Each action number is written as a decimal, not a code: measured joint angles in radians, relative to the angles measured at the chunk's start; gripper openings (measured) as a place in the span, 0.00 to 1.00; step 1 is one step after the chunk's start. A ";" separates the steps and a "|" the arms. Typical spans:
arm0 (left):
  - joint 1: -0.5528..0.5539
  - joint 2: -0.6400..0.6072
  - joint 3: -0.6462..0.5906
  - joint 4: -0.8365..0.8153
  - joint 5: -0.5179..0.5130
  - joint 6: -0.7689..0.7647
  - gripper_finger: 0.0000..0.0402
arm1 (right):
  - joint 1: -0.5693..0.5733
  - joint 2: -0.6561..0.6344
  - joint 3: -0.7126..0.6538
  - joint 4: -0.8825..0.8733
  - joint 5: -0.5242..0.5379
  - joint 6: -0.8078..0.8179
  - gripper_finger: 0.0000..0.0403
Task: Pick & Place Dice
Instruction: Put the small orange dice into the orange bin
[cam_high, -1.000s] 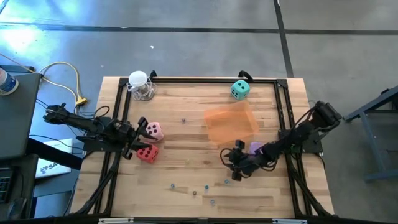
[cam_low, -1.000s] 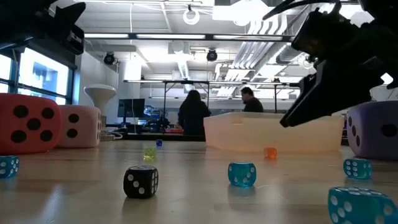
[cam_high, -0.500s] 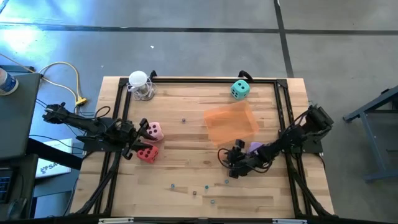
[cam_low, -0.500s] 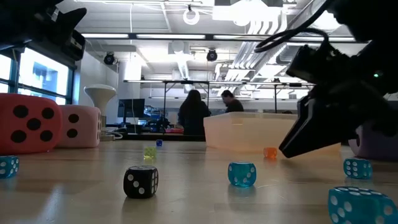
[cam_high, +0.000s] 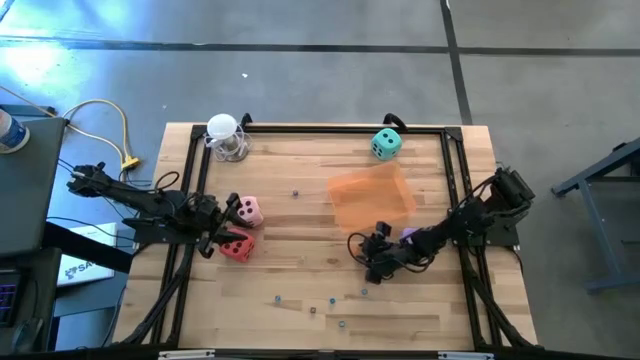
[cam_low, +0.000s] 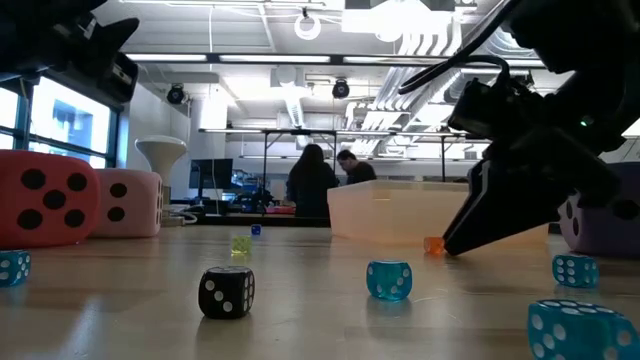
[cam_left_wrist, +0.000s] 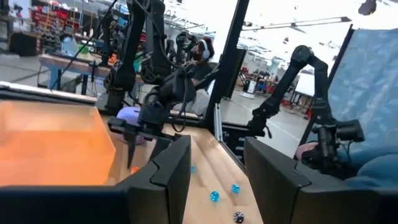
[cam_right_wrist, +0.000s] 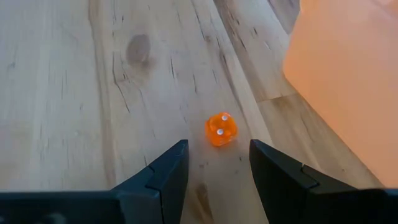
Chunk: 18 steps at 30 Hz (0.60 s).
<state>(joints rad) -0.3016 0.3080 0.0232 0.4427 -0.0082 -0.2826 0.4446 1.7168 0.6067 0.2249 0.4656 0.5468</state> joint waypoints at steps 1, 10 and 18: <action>-0.003 0.000 0.000 -0.001 0.000 -0.008 0.36 | 0.000 0.000 0.000 0.001 0.001 0.000 0.40; -0.025 0.004 0.000 0.013 -0.018 0.050 0.36 | -0.001 0.000 0.000 0.027 -0.025 -0.048 0.40; -0.024 0.004 0.000 0.015 -0.017 0.041 0.36 | -0.021 0.000 0.000 0.041 -0.035 -0.066 0.40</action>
<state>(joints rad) -0.3260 0.3122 0.0231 0.4576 -0.0250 -0.2412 0.4232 1.7168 0.6067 0.2661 0.4311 0.4808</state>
